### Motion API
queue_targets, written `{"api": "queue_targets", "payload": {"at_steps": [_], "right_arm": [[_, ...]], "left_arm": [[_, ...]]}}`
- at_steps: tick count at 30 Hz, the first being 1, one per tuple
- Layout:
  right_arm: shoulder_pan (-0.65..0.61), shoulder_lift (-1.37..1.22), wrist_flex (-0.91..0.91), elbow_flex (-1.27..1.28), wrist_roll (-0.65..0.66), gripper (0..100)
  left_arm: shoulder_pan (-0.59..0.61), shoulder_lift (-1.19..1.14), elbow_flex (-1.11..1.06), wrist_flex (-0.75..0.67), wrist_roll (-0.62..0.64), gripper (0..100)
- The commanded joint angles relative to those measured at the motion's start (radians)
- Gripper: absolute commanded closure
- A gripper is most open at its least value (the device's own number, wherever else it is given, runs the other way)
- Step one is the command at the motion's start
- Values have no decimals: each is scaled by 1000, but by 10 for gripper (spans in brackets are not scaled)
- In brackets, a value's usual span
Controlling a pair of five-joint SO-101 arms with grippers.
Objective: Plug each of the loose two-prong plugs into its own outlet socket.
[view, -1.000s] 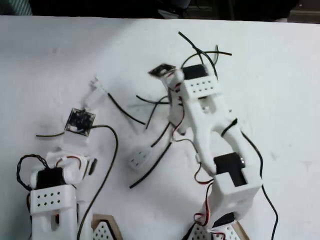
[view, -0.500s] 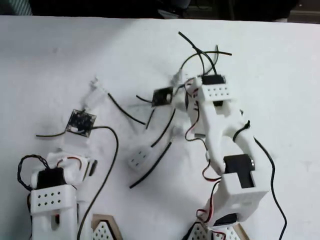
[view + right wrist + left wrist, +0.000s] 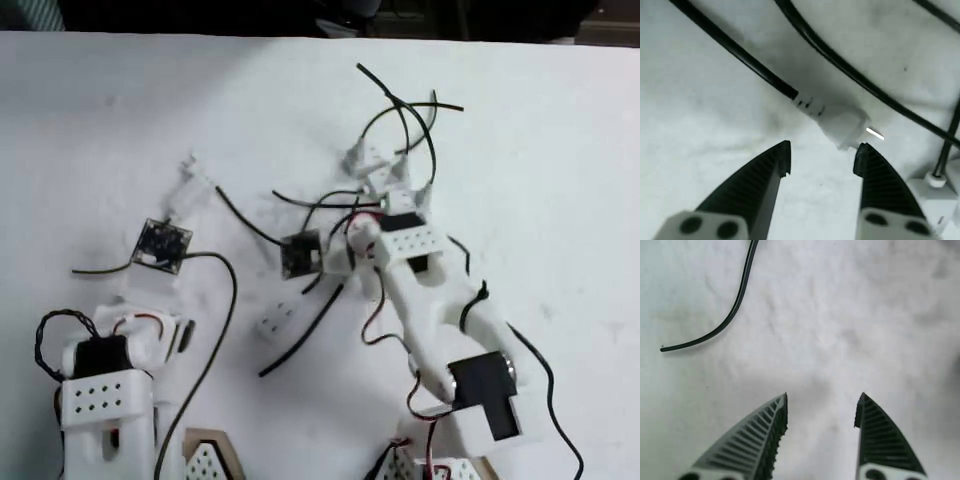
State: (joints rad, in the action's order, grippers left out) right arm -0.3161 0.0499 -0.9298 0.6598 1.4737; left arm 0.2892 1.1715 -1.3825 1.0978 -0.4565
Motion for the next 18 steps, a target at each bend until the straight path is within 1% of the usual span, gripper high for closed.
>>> {"api": "queue_targets", "payload": {"at_steps": [1,4,7,12,18], "right_arm": [[-48,35,50,12,-20,789],[-70,-5,125,18,-58,790],[-81,-64,162,15,-66,797],[-81,-116,200,14,-68,884],[-54,-113,194,12,-71,978]], "left_arm": [[-1,18,5,-15,-11,774],[-1,18,5,-15,-11,774],[-1,18,5,-15,-11,774],[-1,18,5,-15,-12,774],[-1,18,5,-15,-12,774]]}}
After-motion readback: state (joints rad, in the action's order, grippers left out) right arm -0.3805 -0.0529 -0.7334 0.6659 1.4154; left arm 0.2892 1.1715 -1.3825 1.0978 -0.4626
